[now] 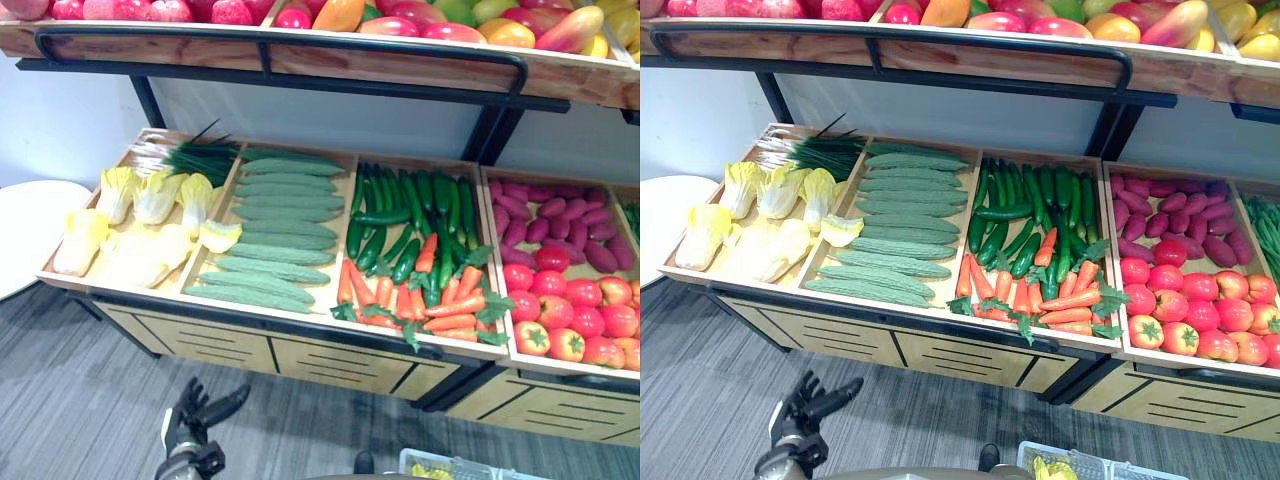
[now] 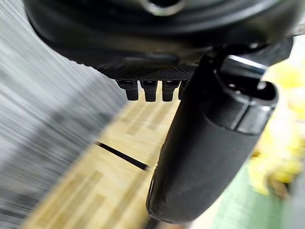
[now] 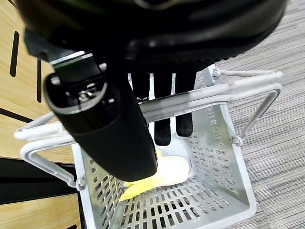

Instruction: Get the vegetables into the basket

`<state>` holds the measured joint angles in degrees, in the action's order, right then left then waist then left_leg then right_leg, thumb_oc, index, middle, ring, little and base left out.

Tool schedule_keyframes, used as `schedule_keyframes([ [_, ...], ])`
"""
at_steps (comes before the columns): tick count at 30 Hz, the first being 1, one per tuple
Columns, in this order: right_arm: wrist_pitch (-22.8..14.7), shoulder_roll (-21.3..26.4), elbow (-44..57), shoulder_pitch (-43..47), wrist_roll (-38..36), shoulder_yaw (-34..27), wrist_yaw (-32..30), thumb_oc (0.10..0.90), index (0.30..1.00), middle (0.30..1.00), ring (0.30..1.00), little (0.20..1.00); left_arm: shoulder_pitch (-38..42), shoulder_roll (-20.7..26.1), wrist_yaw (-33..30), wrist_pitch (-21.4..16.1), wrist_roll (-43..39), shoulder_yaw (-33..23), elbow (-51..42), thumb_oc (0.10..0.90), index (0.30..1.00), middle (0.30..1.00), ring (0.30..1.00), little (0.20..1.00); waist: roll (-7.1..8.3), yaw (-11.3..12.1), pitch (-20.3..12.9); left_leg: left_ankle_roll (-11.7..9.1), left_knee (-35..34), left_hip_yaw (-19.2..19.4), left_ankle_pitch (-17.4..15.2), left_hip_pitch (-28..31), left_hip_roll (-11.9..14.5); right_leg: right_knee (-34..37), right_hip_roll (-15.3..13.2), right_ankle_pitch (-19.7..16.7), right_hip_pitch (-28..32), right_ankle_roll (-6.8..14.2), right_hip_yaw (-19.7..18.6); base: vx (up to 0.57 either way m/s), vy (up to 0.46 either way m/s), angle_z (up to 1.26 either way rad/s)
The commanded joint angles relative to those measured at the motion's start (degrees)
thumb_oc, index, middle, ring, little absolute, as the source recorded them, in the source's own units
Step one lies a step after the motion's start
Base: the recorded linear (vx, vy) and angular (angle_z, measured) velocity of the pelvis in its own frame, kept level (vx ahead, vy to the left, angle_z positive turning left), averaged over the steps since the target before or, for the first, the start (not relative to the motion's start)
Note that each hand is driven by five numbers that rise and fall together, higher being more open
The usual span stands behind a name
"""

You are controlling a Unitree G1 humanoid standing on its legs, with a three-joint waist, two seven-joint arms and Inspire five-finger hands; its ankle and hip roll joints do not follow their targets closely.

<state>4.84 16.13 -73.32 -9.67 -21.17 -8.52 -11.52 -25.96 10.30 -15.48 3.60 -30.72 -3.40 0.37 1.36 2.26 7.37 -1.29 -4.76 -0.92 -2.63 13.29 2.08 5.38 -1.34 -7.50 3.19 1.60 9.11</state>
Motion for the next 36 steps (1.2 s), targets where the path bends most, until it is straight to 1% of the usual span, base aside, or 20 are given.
schedule_keyframes([
  [1,-1.48,1.77,-2.51,2.25,-1.05,1.35,-1.52,0.400,0.300,0.300,0.300,0.300,1.41,1.65,-1.49,-7.88,-1.25,-5.47,-8.18,0.900,1.000,1.000,1.000,1.000,1.88,-0.14,0.47,-0.35,-0.24,-0.20,0.03,-2.48,-2.29,-0.38,-0.50,7.39,6.58,2.00,0.29,0.00,0.000,0.00],
  [5,-2.07,1.31,-2.54,2.18,-1.48,1.68,-1.55,0.400,0.300,0.300,0.300,0.300,2.84,2.11,-2.27,-9.57,0.13,-6.87,-14.04,0.900,1.000,1.000,1.000,1.000,1.97,-0.17,0.38,-0.41,-0.24,-0.07,-0.24,-2.13,-2.20,-0.38,-0.48,7.58,6.88,1.96,-0.01,0.01,0.006,-0.03],
  [8,-2.63,1.13,-3.49,2.77,-0.84,2.68,-1.59,0.400,0.300,0.300,0.300,0.300,7.05,5.31,-2.65,-12.94,5.96,-7.39,-22.99,0.900,1.000,1.000,1.000,1.000,2.14,-0.23,0.10,-0.44,-0.24,0.02,-0.75,-1.74,-2.15,-0.38,-0.47,7.72,7.15,2.07,-0.35,0.00,0.000,0.00],
  [9,-2.65,1.11,-3.53,2.85,-0.81,2.65,-1.59,0.400,0.300,0.300,0.300,0.300,7.08,5.28,-2.71,-12.86,6.05,-7.41,-23.10,0.900,1.000,1.000,1.000,1.000,2.15,-0.18,0.19,-0.44,-0.24,0.06,-0.77,-1.70,-2.15,-0.38,-0.47,7.73,7.17,2.07,-0.39,0.00,0.000,0.00],
  [11,-2.78,2.59,-4.34,3.83,0.99,3.45,-1.17,0.400,0.300,0.300,0.300,0.300,11.68,10.58,-0.51,-13.54,10.89,-5.32,-26.64,0.900,1.000,1.000,1.000,1.000,1.81,-0.93,-0.47,-0.61,-0.24,0.50,-0.99,-1.32,-2.11,-0.38,-0.49,7.69,7.36,2.19,-0.88,0.00,0.015,-0.02],
  [12,-2.68,3.06,-4.49,4.48,1.56,3.85,-0.90,0.400,0.300,0.300,0.300,0.300,13.63,12.10,0.00,-13.40,11.43,-4.19,-26.69,0.900,1.000,1.000,1.000,1.000,1.67,-1.16,-0.58,-0.65,-0.24,0.81,-1.09,-1.16,-2.09,-0.38,-0.47,7.67,7.43,2.23,-1.13,0.01,0.030,-0.07],
  [13,-2.79,3.52,-4.33,5.12,2.08,4.32,-0.79,0.400,0.300,0.300,0.300,0.300,15.53,14.75,1.07,-12.55,14.90,-3.22,-26.76,0.900,1.000,1.000,1.000,1.000,1.45,-1.70,-0.92,-0.67,-0.24,1.10,-1.21,-1.01,-2.05,-0.38,-0.50,7.59,7.46,2.32,-1.36,0.01,0.022,-0.12],
  [15,-2.71,4.09,-4.50,6.25,2.63,4.87,0.04,0.400,0.300,0.300,0.300,0.300,20.44,17.89,1.54,-11.86,17.75,-1.18,-25.06,0.900,1.000,1.000,1.000,1.000,1.13,-2.41,-1.39,-0.71,-0.24,1.66,-1.41,-0.66,-2.02,-0.38,-0.48,7.52,7.52,2.43,-1.96,0.02,0.026,-0.19],
  [16,-2.45,4.06,-4.42,6.72,2.85,5.37,0.37,0.400,0.300,0.300,0.300,0.300,22.25,18.30,1.40,-11.42,19.19,-0.57,-24.12,0.900,1.000,1.000,1.000,1.000,0.99,-2.79,-1.65,-0.71,-0.24,1.93,-1.51,-0.50,-1.98,-0.38,-0.50,7.51,7.58,2.47,-2.20,0.03,0.029,-0.19],
  [17,-2.48,4.32,-4.30,7.94,3.11,6.19,0.86,0.400,0.300,0.300,0.300,0.300,27.56,20.38,2.05,-10.11,22.50,2.37,-20.95,0.900,1.000,1.000,1.000,1.000,0.60,-3.92,-2.16,-0.71,-0.24,2.44,-1.69,-0.21,-2.01,-0.38,-0.51,7.31,7.56,2.53,-2.88,0.02,0.015,-0.15],
  [18,-2.46,4.32,-4.30,8.02,3.11,6.07,0.87,0.400,0.300,0.300,0.300,0.300,27.94,20.41,2.00,-10.23,22.53,2.56,-20.60,0.900,1.000,1.000,1.000,1.000,0.58,-3.79,-2.05,-0.71,-0.24,2.48,-1.71,-0.20,-2.00,-0.38,-0.50,7.31,7.55,2.54,-2.92,0.01,0.016,-0.16],
  [19,-2.40,4.45,-4.15,8.46,3.28,6.53,1.16,0.400,0.300,0.300,0.300,0.300,29.81,22.16,2.17,-9.73,26.17,2.91,-19.19,0.900,1.000,1.000,1.000,1.000,0.31,-4.31,-2.33,-0.72,-0.24,2.81,-1.80,-0.09,-2.00,-0.38,-0.49,7.29,7.55,2.58,-3.30,0.00,0.009,-0.20],
  [21,-2.31,4.55,-4.12,9.25,3.58,7.06,1.38,0.400,0.300,0.300,0.300,0.300,34.57,22.65,1.65,-9.49,26.99,5.77,-15.75,0.900,1.000,1.000,1.000,1.000,-0.07,-5.07,-2.51,-0.72,-0.24,3.36,-1.84,0.01,-1.99,-0.39,-0.45,7.16,7.37,2.67,-3.79,-0.02,0.012,-0.20],
  [22,-2.26,4.46,-4.00,9.57,3.71,7.31,1.50,0.400,0.300,0.300,0.300,0.300,36.62,23.34,1.41,-8.93,29.78,6.70,-13.78,0.900,1.000,1.000,1.000,1.000,-0.17,-5.43,-2.59,-0.67,-0.24,3.68,-1.31,-0.26,-2.12,-0.39,-0.54,6.57,6.94,2.59,-4.13,0.00,0.016,-0.16],
  [23,-2.49,4.47,-4.07,9.50,3.68,7.61,1.80,0.400,0.300,0.300,0.300,0.300,38.59,24.05,1.60,-8.58,31.06,8.26,-11.67,0.900,1.000,1.000,1.000,1.000,-0.54,-6.18,-2.92,-0.66,-0.24,3.86,-1.82,0.04,-2.09,-0.47,-0.44,6.95,7.06,2.73,-4.55,-0.03,0.009,-0.21],
  [24,-2.51,4.42,-4.06,9.56,3.67,7.40,1.82,0.400,0.300,0.300,0.300,0.300,39.23,24.06,1.41,-8.86,31.11,8.68,-11.04,0.900,1.000,1.000,1.000,1.000,-0.43,-5.94,-2.75,-0.65,-0.24,3.99,-1.33,-0.22,-2.16,-0.49,-0.51,6.51,6.78,2.66,-4.56,0.03,0.021,-0.19],
  [27,-2.45,4.59,-4.21,10.02,3.75,7.94,1.89,0.400,0.300,0.300,0.300,0.300,46.78,27.19,1.03,-7.33,38.99,14.40,-3.56,0.900,1.000,1.000,1.000,1.000,-1.46,-7.52,-3.26,-0.60,-0.24,4.98,-2.13,0.38,-2.27,-0.54,-0.47,6.82,6.96,2.93,-5.45,0.02,0.029,-0.16],
  [29,-2.57,4.71,-4.25,10.00,3.92,8.19,1.84,0.400,0.300,0.300,0.300,0.300,49.64,27.82,0.81,-6.68,40.83,17.03,0.19,0.900,1.000,1.000,1.000,1.000,-1.84,-8.09,-3.40,-0.58,-0.24,5.39,-2.15,0.43,-2.35,-0.51,-0.55,6.75,6.98,3.09,-5.83,0.01,0.022,-0.04],
  [33,-2.86,4.61,-4.59,10.66,3.83,9.43,1.49,0.400,0.300,0.300,0.300,0.300,60.16,26.72,1.84,-5.11,46.33,27.42,13.07,0.900,1.000,1.000,1.000,1.000,-2.84,-9.91,-3.63,-0.46,-0.24,6.48,-2.01,0.24,-2.59,-0.59,-0.84,6.21,6.20,3.67,-6.76,0.00,0.024,-0.12],
  [36,-3.01,4.48,-4.55,10.92,3.64,9.70,1.32,0.400,0.300,0.300,0.300,0.300,63.78,25.55,1.77,-4.80,47.39,30.35,17.10,0.900,1.000,1.000,1.000,1.000,-2.93,-10.22,-3.50,-0.37,-0.24,6.83,-1.91,-0.04,-2.63,-0.65,-0.89,5.91,5.63,3.91,-7.05,-0.01,0.015,-0.07],
])
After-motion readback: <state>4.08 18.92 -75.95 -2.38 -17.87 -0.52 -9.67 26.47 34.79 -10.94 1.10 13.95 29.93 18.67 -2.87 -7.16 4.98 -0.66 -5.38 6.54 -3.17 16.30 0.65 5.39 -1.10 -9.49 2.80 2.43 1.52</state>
